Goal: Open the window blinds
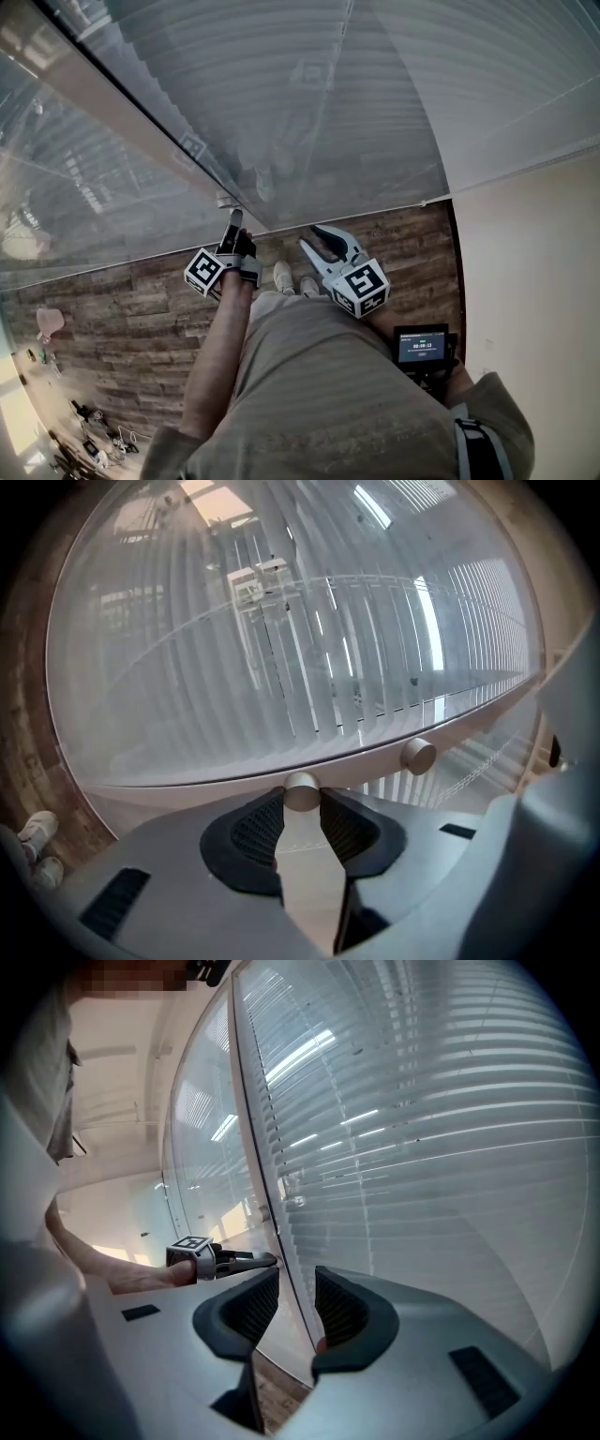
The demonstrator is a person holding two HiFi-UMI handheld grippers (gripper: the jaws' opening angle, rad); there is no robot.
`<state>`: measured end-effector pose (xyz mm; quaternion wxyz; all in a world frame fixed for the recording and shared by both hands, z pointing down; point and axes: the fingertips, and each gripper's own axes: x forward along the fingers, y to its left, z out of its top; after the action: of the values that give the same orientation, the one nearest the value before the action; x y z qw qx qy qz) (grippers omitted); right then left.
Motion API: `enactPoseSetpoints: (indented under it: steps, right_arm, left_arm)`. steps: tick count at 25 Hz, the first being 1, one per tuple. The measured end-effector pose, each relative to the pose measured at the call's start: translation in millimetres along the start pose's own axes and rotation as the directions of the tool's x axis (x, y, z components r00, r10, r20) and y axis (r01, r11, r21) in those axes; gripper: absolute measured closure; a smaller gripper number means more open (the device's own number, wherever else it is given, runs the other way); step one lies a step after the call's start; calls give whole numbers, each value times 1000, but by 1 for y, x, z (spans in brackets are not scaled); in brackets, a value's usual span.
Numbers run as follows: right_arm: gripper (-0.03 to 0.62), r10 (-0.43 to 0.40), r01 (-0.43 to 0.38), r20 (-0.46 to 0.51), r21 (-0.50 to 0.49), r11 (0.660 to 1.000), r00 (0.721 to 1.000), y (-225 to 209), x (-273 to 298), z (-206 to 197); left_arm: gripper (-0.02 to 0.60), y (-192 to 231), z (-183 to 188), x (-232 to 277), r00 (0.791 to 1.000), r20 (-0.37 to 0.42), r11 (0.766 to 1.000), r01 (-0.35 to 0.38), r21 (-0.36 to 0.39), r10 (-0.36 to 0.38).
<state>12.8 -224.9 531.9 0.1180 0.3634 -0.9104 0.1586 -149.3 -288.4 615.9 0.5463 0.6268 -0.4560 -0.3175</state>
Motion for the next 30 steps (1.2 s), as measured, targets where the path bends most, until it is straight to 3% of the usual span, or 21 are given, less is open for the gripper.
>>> enactPoseSetpoints:
  steps: [8,15,18,20,21,22,23,24,25,26,27,28,30]
  right_arm:
    - [465,-4,4,1,-1,1000,1000,-2,-2,1]
    - [465,-5,5,0,0,1000,1000,-2,1,2]
    - [465,-4,4,-1,0,1000,1000,-1,1,2]
    - [465,-4,4,-3,1,1000,1000,-1,2,3]
    - [465,-4,4,-4,1,1000,1000,-1,2,3]
    - [465,-4,4,-6,1,1000,1000,-2,3,2]
    - [465,-5,5,-7,2,1000,1000,-4,4,2]
    - [465,-6,6,-9,2,1000,1000,-5,6,3]
    - [465,-8,8,-11,3,1000,1000,-6,8,3]
    - [465,-10,10,-13,3,1000,1000,-6,10,4]
    - [465,-11,11,-15,3,1000,1000,-6,11,5]
    - [465,-12,12,-16,2,1000,1000,-5,11,5]
    - [465,-12,12,-15,-1,1000,1000,-3,12,4]
  left_arm:
    - [446,-1,-1,-1,997,17,986,74,-149,-72]
    - [446,1,0,-1,991,52,950,136,-282,-127]
    - [446,-3,0,0,993,37,975,115,-191,-110]
    - [444,-2,2,-2,1000,-11,1000,28,13,-28]
    - [435,0,2,-4,998,-38,984,-39,175,46]
    - [415,1,0,-6,991,-52,932,-95,350,120]
    - [414,-2,0,-6,982,-51,845,-132,518,184]
    - [414,-5,0,-6,971,-37,741,-155,654,235]
    - [414,-8,2,-6,962,-19,647,-167,744,271]
    - [414,-11,3,-4,956,-5,581,-174,795,293]
    - [414,-12,4,-3,951,4,541,-178,822,308]
    - [414,-12,3,-2,948,8,520,-182,835,319]
    - [414,-9,0,1,941,12,501,-191,844,339]
